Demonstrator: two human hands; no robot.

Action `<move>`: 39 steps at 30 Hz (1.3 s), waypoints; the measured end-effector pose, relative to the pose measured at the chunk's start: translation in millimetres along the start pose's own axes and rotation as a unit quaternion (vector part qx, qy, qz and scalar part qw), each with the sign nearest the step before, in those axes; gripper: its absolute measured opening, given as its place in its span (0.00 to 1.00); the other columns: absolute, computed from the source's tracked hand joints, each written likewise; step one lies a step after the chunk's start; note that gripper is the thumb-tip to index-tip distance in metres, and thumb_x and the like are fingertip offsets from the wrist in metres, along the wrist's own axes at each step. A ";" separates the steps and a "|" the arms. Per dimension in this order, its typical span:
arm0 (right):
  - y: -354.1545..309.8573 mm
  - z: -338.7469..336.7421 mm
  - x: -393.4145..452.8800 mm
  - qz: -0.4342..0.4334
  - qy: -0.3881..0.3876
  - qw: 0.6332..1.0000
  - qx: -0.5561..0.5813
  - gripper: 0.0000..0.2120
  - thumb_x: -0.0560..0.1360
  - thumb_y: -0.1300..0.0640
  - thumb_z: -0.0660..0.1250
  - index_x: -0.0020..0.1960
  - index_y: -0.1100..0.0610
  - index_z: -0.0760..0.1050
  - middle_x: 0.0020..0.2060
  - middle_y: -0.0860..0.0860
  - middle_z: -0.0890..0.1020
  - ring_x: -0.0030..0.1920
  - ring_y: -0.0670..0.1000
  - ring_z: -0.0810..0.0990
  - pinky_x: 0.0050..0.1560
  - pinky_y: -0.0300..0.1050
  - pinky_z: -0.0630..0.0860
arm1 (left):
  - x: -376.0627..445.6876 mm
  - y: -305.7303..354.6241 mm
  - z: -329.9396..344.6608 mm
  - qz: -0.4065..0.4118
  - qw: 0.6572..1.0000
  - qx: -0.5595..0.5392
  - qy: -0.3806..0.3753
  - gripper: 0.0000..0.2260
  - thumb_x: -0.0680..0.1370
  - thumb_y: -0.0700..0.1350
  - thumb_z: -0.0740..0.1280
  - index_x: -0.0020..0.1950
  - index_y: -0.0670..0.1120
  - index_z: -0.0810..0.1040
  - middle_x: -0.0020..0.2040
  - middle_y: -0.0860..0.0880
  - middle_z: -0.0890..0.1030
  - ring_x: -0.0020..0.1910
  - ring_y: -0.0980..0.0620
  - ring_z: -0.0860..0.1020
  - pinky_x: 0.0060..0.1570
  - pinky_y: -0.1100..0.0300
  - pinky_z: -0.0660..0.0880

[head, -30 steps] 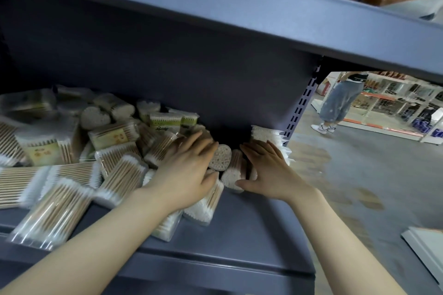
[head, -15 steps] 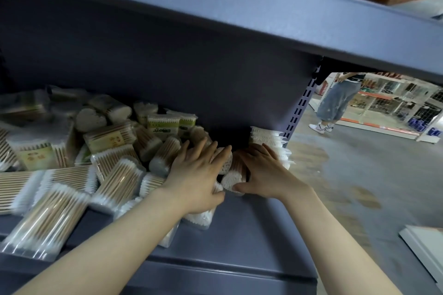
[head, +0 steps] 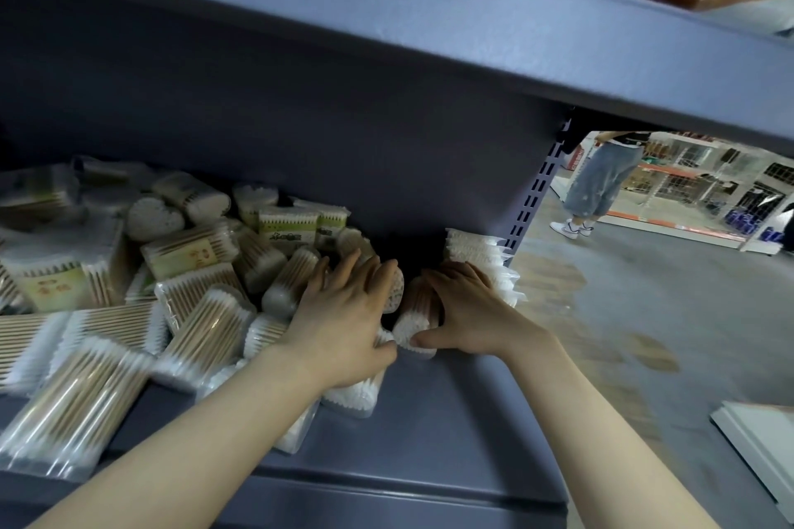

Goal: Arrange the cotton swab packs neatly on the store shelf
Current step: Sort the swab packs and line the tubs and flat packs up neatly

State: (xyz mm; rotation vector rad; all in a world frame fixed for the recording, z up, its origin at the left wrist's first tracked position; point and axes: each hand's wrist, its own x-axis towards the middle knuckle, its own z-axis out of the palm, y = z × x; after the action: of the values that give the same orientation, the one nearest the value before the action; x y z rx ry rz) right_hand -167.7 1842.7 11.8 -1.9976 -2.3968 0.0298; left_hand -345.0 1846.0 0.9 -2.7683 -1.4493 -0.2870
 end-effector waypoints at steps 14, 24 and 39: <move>1.5 -5.5 -13.1 0.014 0.017 0.998 0.056 0.52 0.57 0.35 0.67 0.75 0.56 0.54 0.72 0.51 0.62 0.72 0.52 0.54 0.70 0.43 0.52 | -3.8 2.0 -4.0 -0.003 1.000 -0.004 -0.006 0.37 0.75 0.55 0.60 0.76 0.47 0.42 0.76 0.49 0.52 0.75 0.50 0.43 0.71 0.48 0.46; -0.1 -16.7 -28.2 0.013 0.096 0.986 0.137 0.55 0.51 0.32 0.58 0.74 0.54 0.57 0.70 0.47 0.64 0.69 0.44 0.55 0.61 0.29 0.52 | -1.0 0.3 0.9 -0.022 1.000 -0.014 -0.005 0.32 0.74 0.52 0.60 0.74 0.47 0.51 0.74 0.50 0.57 0.74 0.49 0.46 0.71 0.47 0.47; 5.6 -8.7 -87.8 -0.008 0.063 0.973 0.220 0.47 0.57 0.40 0.71 0.72 0.52 0.60 0.63 0.39 0.64 0.62 0.33 0.56 0.57 0.16 0.49 | 0.3 7.8 0.5 0.010 0.999 -0.010 -0.037 0.26 0.77 0.47 0.57 0.75 0.59 0.54 0.77 0.55 0.51 0.75 0.47 0.42 0.67 0.41 0.31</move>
State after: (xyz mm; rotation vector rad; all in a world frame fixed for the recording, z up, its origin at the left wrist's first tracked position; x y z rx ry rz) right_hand -146.1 1757.4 20.0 -1.7193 -2.0976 0.3864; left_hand -338.4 1841.7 1.1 -2.8365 -1.4419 -0.2025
